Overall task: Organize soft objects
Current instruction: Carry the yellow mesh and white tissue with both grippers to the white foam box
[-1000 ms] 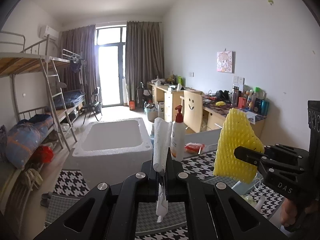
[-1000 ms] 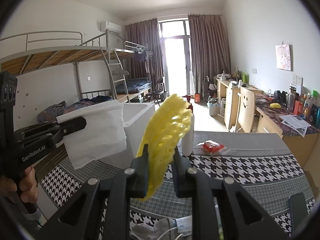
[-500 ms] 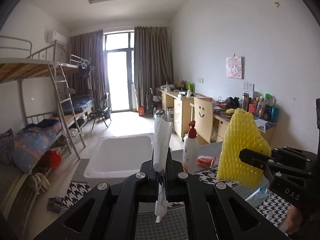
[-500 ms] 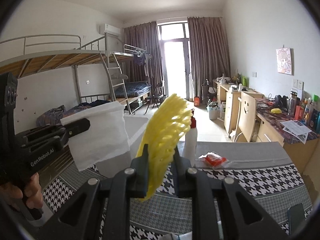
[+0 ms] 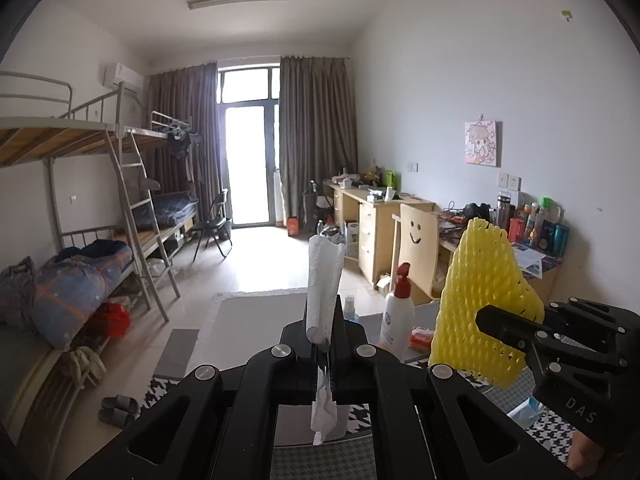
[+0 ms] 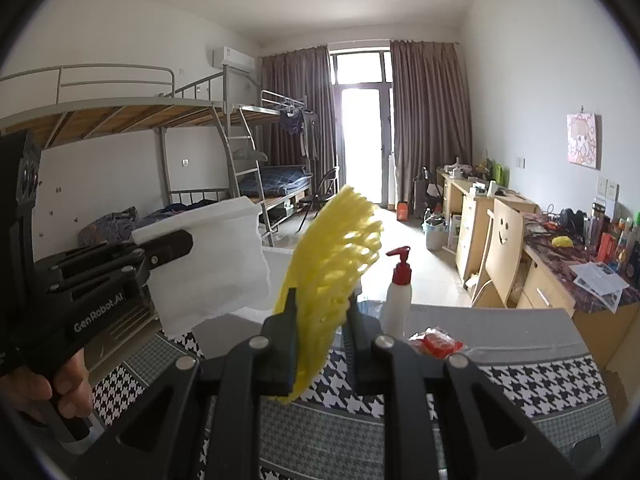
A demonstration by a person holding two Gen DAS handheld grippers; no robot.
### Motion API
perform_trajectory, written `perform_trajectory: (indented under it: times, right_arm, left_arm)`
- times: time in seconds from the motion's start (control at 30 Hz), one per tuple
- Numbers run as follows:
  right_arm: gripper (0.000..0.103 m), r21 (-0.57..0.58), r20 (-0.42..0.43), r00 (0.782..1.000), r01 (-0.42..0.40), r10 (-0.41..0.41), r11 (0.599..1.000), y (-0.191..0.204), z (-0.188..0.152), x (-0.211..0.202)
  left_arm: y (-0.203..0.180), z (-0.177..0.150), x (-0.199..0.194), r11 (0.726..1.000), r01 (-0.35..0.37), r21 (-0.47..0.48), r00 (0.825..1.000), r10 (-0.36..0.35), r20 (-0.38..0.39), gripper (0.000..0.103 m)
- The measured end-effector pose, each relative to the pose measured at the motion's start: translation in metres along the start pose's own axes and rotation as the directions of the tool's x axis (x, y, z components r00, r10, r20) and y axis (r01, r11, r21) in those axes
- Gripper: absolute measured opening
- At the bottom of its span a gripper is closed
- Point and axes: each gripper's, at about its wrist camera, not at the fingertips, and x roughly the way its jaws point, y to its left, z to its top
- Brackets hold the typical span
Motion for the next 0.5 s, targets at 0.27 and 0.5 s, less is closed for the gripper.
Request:
perform_trajectory:
  times: [0.27, 0.5]
  right_arm:
    - [0.023, -0.016, -0.019, 1.0, -0.003, 0.003, 1.0, 0.002, 0.008, 0.019]
    - [0.023, -0.027, -0.039, 0.999, -0.031, 0.03, 0.999, 0.008, 0.017, 0.037]
  left_arm:
    - [0.014, 0.006, 0.02, 0.998, -0.055, -0.023, 0.998, 0.055, -0.014, 0.004]
    - [0.023, 0.008, 0.033, 0.994, -0.109, -0.025, 0.994, 0.108, -0.031, 0.004]
